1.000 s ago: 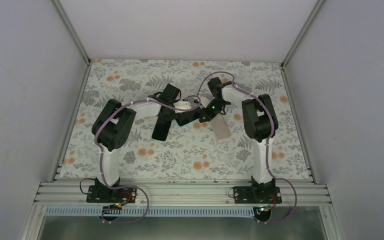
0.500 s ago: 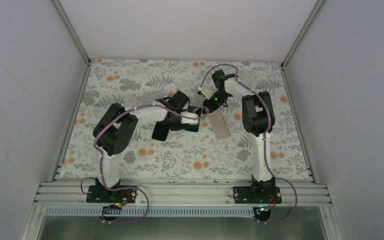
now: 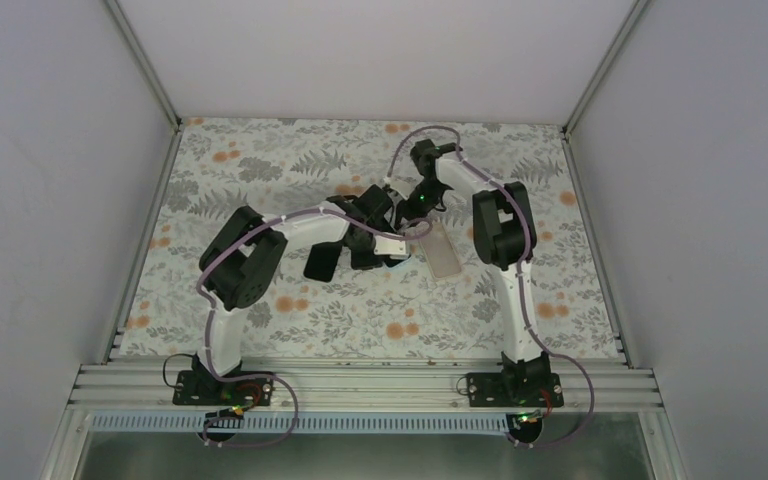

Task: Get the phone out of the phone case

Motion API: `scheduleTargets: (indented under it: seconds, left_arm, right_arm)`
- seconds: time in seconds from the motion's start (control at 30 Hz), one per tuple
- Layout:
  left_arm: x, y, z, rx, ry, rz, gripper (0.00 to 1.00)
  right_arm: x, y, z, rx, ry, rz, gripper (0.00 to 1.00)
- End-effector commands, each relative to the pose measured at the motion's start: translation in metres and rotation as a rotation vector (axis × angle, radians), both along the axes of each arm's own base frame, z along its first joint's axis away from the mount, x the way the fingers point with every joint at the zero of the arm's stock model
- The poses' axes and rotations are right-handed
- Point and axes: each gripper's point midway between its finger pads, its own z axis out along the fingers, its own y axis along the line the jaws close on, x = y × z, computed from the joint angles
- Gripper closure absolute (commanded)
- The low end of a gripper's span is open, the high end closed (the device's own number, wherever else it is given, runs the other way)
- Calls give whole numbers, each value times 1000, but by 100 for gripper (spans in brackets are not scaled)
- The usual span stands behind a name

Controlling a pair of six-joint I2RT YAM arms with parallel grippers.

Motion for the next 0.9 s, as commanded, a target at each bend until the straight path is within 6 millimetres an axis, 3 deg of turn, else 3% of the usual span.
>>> scheduleTargets:
  seconds: [0.0,0.23,0.43,0.5,0.57,0.67,0.7,0.8,0.87]
  left_arm:
    - [-8,-22,-8,-35,62,-20,98]
    - [-7,-42,-12,-48,74,-43,98]
    - [-18,-27,5,-47,62,-83,98]
    - [-28,-18,13,-44,61,-100,96]
    - [-36,-8,24,-41,57,-105,81]
    - [-43,3,54,-59,26,-97,49]
    - [-44,7,65,-70,16,-93,42]
    - [-43,17,101,-114,-21,-64,2]
    - [-35,26,122,-147,-59,-31,0]
  right_arm:
    - [-20,29,2,41,52,91,96]
    - [-14,38,1,13,29,113,96]
    - [4,23,31,51,-76,78,96]
    - [17,15,51,87,-138,58,81]
    - [23,7,72,126,-181,67,51]
    - [20,-8,96,134,-221,124,5]
    - [17,-12,100,121,-239,153,1]
    - [8,-27,104,57,-291,197,0]
    - [-2,-35,94,-13,-311,234,0]
